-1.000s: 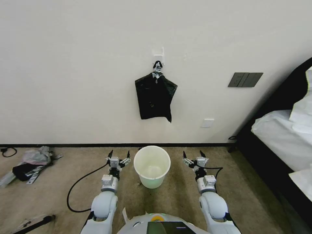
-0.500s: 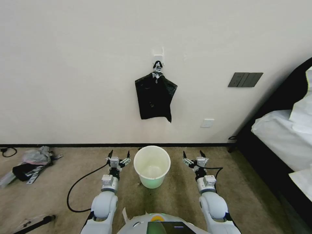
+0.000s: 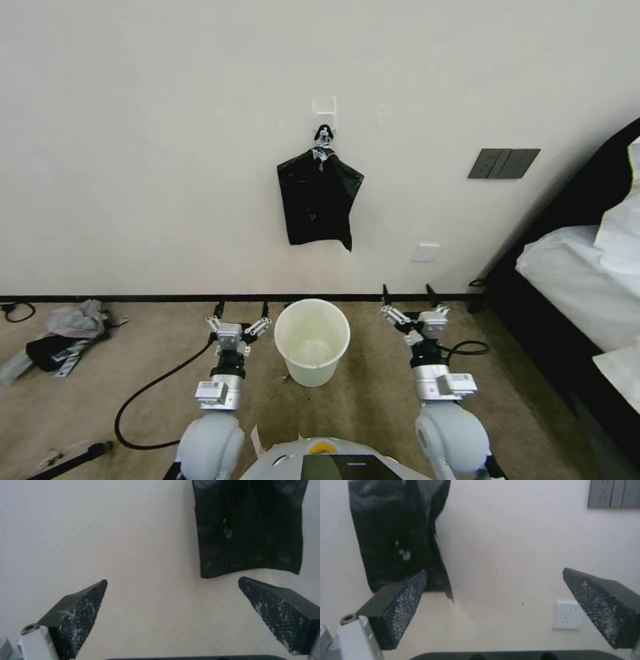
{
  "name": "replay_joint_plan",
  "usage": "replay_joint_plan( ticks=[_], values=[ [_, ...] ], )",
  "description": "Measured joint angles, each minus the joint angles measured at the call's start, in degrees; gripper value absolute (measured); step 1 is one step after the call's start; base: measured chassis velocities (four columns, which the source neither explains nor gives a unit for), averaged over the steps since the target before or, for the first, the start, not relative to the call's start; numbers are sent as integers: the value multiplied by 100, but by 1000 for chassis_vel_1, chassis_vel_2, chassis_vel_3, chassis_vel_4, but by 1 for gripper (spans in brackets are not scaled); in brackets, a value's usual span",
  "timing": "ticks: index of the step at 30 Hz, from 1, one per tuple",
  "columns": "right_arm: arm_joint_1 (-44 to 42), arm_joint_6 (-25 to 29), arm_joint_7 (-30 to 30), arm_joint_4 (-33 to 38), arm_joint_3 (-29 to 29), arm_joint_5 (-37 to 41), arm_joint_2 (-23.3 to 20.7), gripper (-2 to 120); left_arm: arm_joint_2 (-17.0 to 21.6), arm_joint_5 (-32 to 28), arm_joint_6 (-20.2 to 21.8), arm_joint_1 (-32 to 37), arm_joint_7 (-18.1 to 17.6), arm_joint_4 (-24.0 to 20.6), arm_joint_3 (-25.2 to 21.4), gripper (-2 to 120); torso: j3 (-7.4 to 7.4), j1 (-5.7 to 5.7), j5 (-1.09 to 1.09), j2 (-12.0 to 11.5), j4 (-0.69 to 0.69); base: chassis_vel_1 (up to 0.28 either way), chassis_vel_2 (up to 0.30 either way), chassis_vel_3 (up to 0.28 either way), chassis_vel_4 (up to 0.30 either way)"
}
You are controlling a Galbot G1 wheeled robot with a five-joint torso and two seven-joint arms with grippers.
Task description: Place a trash bag onto the trash bin.
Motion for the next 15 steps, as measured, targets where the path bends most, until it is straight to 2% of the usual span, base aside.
replay_joint_plan(
  ticks=[2,4,5,15],
  values=[
    [-18,3,-11,5,4,8,15,100,13,-2,0,-15,-1,0,-20,100,0,0,4,0,1,0,0,0,0],
    [-36,19,-24,15,11,8,33,100,23,-5,4,-70,-2,0,-36,100,0,0,-5,0,0,0,0,0,0],
    [-75,37,-37,15,11,3,42,100,26,-20,24,-105,-8,0,-46,100,0,0,1,0,0,0,0,0,0],
    [31,46,-107,-134,-133,110,-79,100,63,-32,41,-38,-3,-45,-48,100,1,0,-2,0,0,0,0,0,0]
  ],
)
